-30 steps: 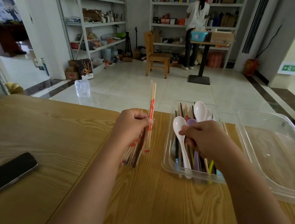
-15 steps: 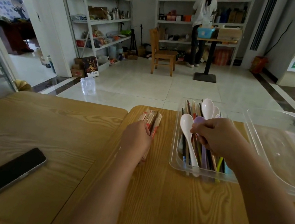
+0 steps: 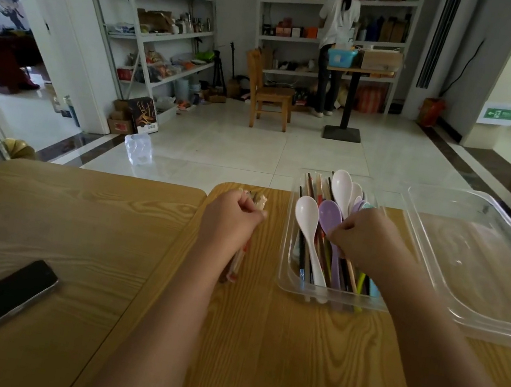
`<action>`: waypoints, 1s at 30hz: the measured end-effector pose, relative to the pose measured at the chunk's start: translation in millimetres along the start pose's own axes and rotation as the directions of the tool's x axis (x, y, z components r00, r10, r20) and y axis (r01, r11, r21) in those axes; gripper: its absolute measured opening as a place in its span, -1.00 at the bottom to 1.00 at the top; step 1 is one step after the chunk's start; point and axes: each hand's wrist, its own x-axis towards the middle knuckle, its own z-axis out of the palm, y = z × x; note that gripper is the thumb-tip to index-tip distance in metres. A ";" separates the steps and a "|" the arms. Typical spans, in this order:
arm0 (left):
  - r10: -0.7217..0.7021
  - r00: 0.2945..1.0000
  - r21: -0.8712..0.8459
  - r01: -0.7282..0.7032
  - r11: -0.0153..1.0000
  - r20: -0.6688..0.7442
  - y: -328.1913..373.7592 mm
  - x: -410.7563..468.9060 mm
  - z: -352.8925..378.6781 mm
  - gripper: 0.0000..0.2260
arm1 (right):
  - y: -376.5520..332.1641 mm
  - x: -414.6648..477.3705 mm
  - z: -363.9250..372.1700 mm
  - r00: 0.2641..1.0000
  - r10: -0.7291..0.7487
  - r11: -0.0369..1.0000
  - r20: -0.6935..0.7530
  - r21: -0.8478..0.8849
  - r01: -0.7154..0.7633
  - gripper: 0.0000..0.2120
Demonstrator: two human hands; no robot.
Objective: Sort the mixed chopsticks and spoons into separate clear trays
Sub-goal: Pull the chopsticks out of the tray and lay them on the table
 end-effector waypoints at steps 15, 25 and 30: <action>0.030 0.981 -0.247 0.018 0.969 0.192 31.8 -16.5 -5.0 -0.90 | -8.2 -12.8 10.4 0.996 -0.007 0.974 0.092 -0.227 0.028 -0.82; 0.047 0.975 -0.300 0.021 0.954 0.216 33.6 -17.5 -4.0 -0.88 | -19.1 -6.9 -8.3 0.995 -0.035 0.999 0.099 -0.005 0.035 -0.81; 0.049 0.972 -0.361 0.038 0.932 0.230 34.0 -16.5 -4.5 -0.87 | -28.1 -10.3 -6.6 0.986 -0.068 0.998 0.151 0.002 0.069 -0.73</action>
